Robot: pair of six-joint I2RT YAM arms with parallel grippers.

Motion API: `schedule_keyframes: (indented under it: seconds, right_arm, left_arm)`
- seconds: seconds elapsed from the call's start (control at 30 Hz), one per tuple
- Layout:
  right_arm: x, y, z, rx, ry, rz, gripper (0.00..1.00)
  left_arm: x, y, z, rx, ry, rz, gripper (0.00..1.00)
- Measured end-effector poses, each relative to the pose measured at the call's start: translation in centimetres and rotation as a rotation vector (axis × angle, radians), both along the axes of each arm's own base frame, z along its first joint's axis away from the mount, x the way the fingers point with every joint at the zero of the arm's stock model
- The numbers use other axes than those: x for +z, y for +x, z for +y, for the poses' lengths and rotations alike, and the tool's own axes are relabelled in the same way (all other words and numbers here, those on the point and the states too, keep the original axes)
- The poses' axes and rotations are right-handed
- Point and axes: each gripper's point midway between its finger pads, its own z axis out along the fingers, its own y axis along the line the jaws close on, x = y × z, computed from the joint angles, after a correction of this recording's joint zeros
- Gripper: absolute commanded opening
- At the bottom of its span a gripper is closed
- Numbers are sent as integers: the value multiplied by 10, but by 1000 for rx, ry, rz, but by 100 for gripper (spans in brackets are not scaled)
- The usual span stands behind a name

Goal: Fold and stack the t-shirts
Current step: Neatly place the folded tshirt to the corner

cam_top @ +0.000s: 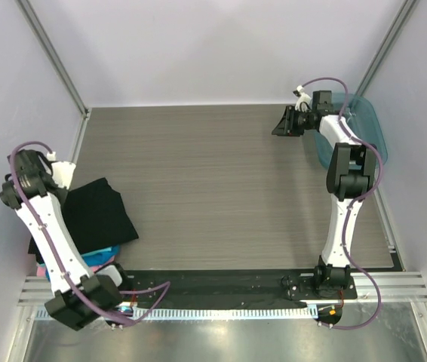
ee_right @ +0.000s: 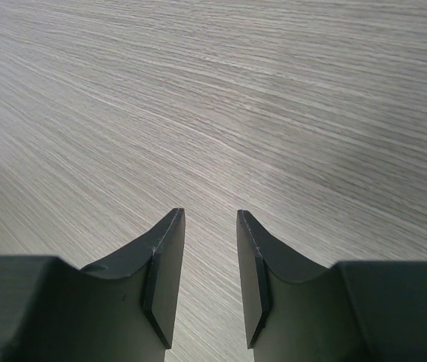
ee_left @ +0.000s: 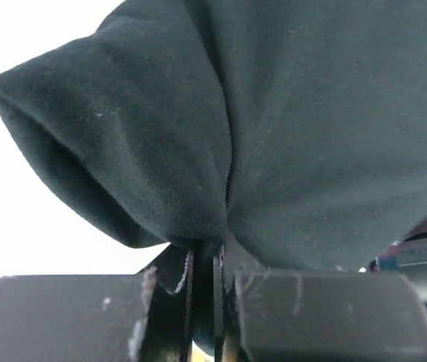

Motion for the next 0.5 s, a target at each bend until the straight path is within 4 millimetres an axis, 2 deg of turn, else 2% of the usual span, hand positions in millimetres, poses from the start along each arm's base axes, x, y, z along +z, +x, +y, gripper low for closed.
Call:
schedule_keyframes:
  seconds: [0.17, 0.5]
  right_arm:
    - [0, 1, 5, 7, 2, -6, 39]
    - [-1, 2, 6, 8, 0, -9, 39]
  left_arm:
    - [-10, 12, 27, -3, -25, 50, 0]
    - [-31, 47, 59, -52, -13, 77, 0]
